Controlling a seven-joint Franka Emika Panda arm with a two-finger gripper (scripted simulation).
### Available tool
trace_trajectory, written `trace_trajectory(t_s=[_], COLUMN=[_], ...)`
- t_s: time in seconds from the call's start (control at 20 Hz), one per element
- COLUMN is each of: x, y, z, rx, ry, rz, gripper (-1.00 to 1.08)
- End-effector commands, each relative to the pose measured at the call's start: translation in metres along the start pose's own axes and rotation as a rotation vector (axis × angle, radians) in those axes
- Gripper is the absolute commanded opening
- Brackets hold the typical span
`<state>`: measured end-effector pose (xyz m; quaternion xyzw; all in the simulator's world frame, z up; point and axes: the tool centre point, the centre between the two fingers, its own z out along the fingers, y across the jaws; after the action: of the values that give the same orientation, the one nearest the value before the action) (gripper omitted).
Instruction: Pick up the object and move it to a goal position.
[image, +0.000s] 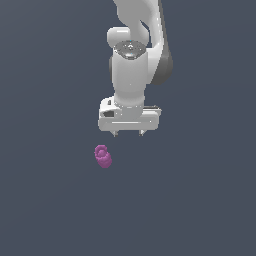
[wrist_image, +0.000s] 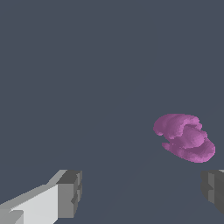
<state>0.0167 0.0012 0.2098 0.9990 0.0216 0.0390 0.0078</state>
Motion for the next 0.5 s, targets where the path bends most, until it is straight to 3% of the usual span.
trace_trajectory(t_s=[0.0, 0.45], x=[0.0, 0.01], y=[0.0, -0.006], z=[0.0, -0.019], rx=[0.0, -0.018], ry=[0.0, 0.036], rz=[0.0, -0.062], gripper=[1.0, 1.0])
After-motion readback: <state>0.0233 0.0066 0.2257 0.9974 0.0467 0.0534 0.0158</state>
